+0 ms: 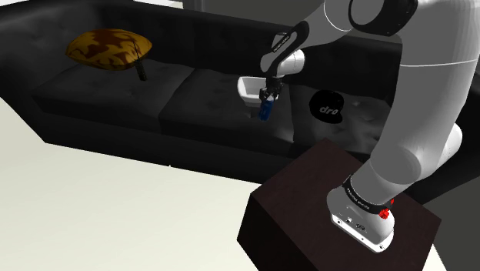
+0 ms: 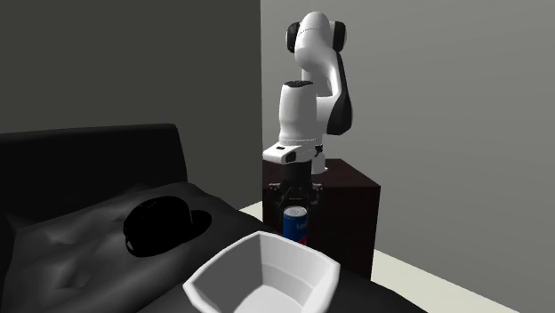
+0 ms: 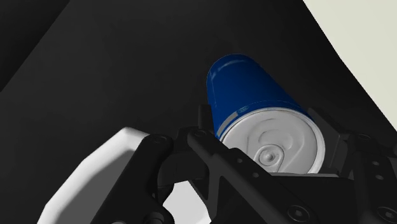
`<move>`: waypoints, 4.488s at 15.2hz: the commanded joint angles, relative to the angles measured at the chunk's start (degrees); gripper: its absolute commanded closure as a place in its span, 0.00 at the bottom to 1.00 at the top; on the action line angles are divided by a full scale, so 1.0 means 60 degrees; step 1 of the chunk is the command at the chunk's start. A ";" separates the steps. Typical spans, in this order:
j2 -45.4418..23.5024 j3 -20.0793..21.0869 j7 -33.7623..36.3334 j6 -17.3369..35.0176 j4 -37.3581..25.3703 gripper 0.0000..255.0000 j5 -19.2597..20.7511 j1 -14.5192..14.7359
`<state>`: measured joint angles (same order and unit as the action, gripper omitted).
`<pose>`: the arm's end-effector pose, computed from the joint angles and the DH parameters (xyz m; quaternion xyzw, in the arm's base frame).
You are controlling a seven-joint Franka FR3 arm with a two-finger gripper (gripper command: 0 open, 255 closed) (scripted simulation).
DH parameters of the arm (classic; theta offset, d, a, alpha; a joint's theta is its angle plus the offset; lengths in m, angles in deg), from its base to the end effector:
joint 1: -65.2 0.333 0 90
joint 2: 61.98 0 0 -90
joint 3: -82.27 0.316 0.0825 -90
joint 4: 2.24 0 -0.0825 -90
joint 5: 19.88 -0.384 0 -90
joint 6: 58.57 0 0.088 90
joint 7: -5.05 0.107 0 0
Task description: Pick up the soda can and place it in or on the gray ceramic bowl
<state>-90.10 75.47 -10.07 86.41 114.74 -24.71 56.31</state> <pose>0.5750 -0.1616 0.1999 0.9995 -0.0325 0.0004 0.0039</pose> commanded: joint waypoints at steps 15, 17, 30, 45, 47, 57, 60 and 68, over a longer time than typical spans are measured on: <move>0.1492 -0.0180 0.0177 -0.1567 -0.0092 1.00 0.0291 0.0125; 0.1660 -0.0196 0.0199 -0.1781 -0.0140 1.00 0.0326 0.0137; 0.2600 -0.0264 0.0320 -0.3227 -0.0656 1.00 0.0520 0.0190; -0.2994 -0.0204 -0.0244 -0.7907 -1.0905 1.00 -0.0096 -0.0857; -0.2947 -0.0196 -0.0251 -0.7615 -1.0567 1.00 -0.0090 -0.0839; -0.2995 -0.0183 -0.0292 -0.6365 -0.9358 1.00 -0.0112 -0.0772; -0.3074 -0.0175 -0.0302 -0.6036 -0.9108 1.00 -0.0124 -0.0762; -0.3369 -0.0149 -0.0327 -0.5281 -0.8645 1.00 -0.0161 -0.0752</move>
<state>-110.07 74.55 -12.07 54.45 62.90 -25.66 51.77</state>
